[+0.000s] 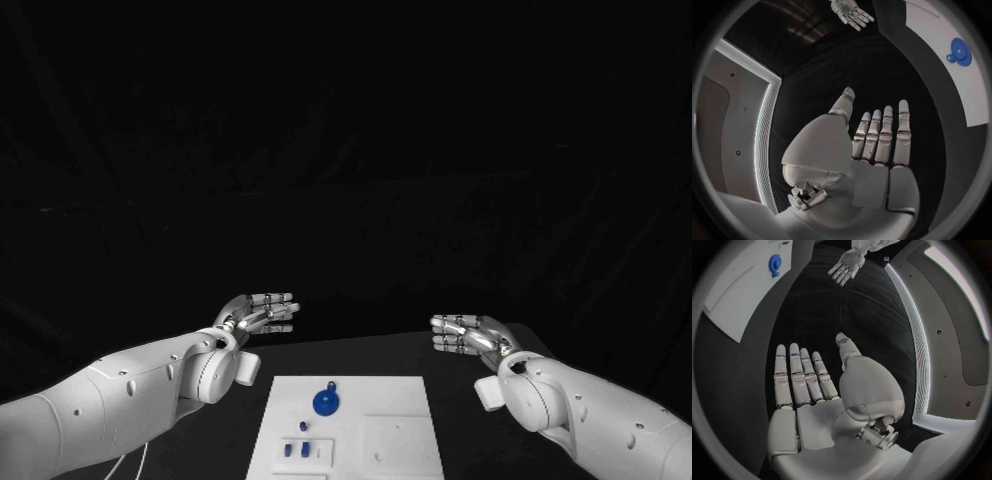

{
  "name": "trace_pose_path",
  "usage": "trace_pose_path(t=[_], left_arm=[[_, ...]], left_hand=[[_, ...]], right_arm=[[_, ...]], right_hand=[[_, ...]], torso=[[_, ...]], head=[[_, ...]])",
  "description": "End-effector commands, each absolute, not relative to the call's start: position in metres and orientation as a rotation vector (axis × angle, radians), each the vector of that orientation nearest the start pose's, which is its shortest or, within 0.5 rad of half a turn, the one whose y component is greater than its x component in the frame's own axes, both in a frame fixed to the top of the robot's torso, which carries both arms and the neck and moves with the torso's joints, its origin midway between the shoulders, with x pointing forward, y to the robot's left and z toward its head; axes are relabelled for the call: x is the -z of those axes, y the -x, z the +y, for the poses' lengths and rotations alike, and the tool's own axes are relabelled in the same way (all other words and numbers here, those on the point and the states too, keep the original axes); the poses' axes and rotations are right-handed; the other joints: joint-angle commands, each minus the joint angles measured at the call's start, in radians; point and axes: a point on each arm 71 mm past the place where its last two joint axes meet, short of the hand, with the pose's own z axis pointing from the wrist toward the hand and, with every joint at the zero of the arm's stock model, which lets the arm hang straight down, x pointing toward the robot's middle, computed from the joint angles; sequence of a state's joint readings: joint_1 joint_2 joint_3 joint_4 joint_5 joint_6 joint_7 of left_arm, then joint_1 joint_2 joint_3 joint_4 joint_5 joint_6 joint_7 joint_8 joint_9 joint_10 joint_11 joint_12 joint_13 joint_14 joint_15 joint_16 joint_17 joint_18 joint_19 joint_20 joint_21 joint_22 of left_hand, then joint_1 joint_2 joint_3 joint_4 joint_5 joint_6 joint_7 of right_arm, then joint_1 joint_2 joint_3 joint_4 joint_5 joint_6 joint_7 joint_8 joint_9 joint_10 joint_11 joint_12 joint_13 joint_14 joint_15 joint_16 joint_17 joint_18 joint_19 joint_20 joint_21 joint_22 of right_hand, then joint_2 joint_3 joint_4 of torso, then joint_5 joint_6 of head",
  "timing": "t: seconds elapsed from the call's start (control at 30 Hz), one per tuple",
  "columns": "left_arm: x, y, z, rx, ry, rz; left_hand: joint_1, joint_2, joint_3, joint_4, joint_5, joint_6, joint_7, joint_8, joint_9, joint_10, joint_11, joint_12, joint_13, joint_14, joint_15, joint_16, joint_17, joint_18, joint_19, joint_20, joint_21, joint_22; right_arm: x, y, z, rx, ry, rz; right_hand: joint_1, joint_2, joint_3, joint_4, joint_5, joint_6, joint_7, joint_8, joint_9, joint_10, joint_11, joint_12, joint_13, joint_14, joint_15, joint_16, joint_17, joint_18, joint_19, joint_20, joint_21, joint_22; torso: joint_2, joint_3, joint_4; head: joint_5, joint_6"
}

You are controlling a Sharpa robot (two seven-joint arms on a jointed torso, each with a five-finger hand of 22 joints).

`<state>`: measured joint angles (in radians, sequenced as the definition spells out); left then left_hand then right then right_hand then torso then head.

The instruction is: Assemble the parts on the task board

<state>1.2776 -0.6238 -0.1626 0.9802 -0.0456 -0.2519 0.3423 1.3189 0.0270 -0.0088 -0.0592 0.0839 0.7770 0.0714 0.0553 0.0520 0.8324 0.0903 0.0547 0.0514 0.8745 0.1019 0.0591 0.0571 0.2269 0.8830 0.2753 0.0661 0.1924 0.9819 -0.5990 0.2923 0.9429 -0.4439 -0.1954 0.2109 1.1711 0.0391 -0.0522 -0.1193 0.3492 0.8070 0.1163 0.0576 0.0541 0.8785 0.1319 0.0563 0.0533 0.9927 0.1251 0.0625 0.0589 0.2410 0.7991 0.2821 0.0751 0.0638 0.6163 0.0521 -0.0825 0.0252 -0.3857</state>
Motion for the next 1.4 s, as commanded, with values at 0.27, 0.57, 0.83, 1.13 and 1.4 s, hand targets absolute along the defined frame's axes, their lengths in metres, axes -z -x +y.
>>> trace_pose_path(t=[0.27,0.57,0.83,1.13,1.4], left_arm=[[0.211,-0.561,0.254,1.216,1.087,1.385],[0.226,-0.514,0.22,1.233,1.154,1.298],[0.226,-0.474,0.198,1.231,1.198,1.235],[0.224,-0.462,0.192,1.229,1.209,1.218],[0.224,-0.462,0.192,1.229,1.209,1.218]], left_hand=[[-1.319,-0.027,0.009,0.059,-0.084,-0.777,-0.071,-0.055,-0.052,-0.832,-0.09,-0.055,-0.051,-0.875,-0.102,-0.059,-0.057,-0.227,-0.883,-0.275,-0.066,-0.192],[-1.319,-0.027,0.009,0.059,-0.084,-0.777,-0.071,-0.055,-0.052,-0.832,-0.09,-0.055,-0.051,-0.875,-0.102,-0.059,-0.057,-0.227,-0.883,-0.275,-0.066,-0.192],[-1.319,-0.027,0.009,0.059,-0.084,-0.777,-0.071,-0.055,-0.052,-0.832,-0.09,-0.055,-0.051,-0.875,-0.102,-0.059,-0.057,-0.227,-0.883,-0.275,-0.066,-0.192],[-1.319,-0.027,0.009,0.059,-0.084,-0.777,-0.071,-0.055,-0.052,-0.832,-0.09,-0.055,-0.051,-0.875,-0.102,-0.059,-0.057,-0.227,-0.883,-0.275,-0.066,-0.192],[-1.319,-0.027,0.009,0.059,-0.084,-0.777,-0.071,-0.055,-0.052,-0.832,-0.09,-0.055,-0.051,-0.875,-0.102,-0.059,-0.057,-0.227,-0.883,-0.275,-0.066,-0.192]], right_arm=[[0.238,-0.554,-0.257,-1.209,-1.075,1.406],[0.226,-0.519,-0.222,-1.259,-1.119,1.28],[0.224,-0.478,-0.199,-1.246,-1.184,1.225],[0.224,-0.462,-0.192,-1.229,-1.209,1.218],[0.224,-0.462,-0.192,-1.229,-1.209,1.218]], right_hand=[[-1.171,-0.039,0.052,0.119,-0.349,-0.807,-0.116,-0.058,-0.054,-0.879,-0.132,-0.056,-0.053,-0.993,-0.125,-0.063,-0.059,-0.241,-0.799,-0.282,-0.075,-0.064],[-1.171,-0.039,0.052,0.119,-0.349,-0.807,-0.116,-0.058,-0.054,-0.879,-0.132,-0.056,-0.053,-0.993,-0.125,-0.063,-0.059,-0.241,-0.799,-0.282,-0.075,-0.064],[-1.171,-0.039,0.052,0.119,-0.349,-0.807,-0.116,-0.058,-0.054,-0.879,-0.132,-0.056,-0.053,-0.993,-0.125,-0.063,-0.059,-0.241,-0.799,-0.282,-0.075,-0.064],[-1.171,-0.039,0.052,0.119,-0.349,-0.807,-0.116,-0.058,-0.054,-0.879,-0.132,-0.056,-0.053,-0.993,-0.125,-0.063,-0.059,-0.241,-0.799,-0.282,-0.075,-0.064],[-1.171,-0.039,0.052,0.119,-0.349,-0.807,-0.116,-0.058,-0.054,-0.879,-0.132,-0.056,-0.053,-0.993,-0.125,-0.063,-0.059,-0.241,-0.799,-0.282,-0.075,-0.064]], torso=[[-0.015,-0.0115,0.0172],[-0.054,-0.0393,0.0619],[-0.071,-0.0516,0.0818],[-0.072,-0.0521,0.0825],[-0.072,-0.0521,0.0825]], head=[[-0.006,-0.05],[-0.019,-0.163],[-0.025,-0.213],[-0.025,-0.214],[-0.025,-0.214]])
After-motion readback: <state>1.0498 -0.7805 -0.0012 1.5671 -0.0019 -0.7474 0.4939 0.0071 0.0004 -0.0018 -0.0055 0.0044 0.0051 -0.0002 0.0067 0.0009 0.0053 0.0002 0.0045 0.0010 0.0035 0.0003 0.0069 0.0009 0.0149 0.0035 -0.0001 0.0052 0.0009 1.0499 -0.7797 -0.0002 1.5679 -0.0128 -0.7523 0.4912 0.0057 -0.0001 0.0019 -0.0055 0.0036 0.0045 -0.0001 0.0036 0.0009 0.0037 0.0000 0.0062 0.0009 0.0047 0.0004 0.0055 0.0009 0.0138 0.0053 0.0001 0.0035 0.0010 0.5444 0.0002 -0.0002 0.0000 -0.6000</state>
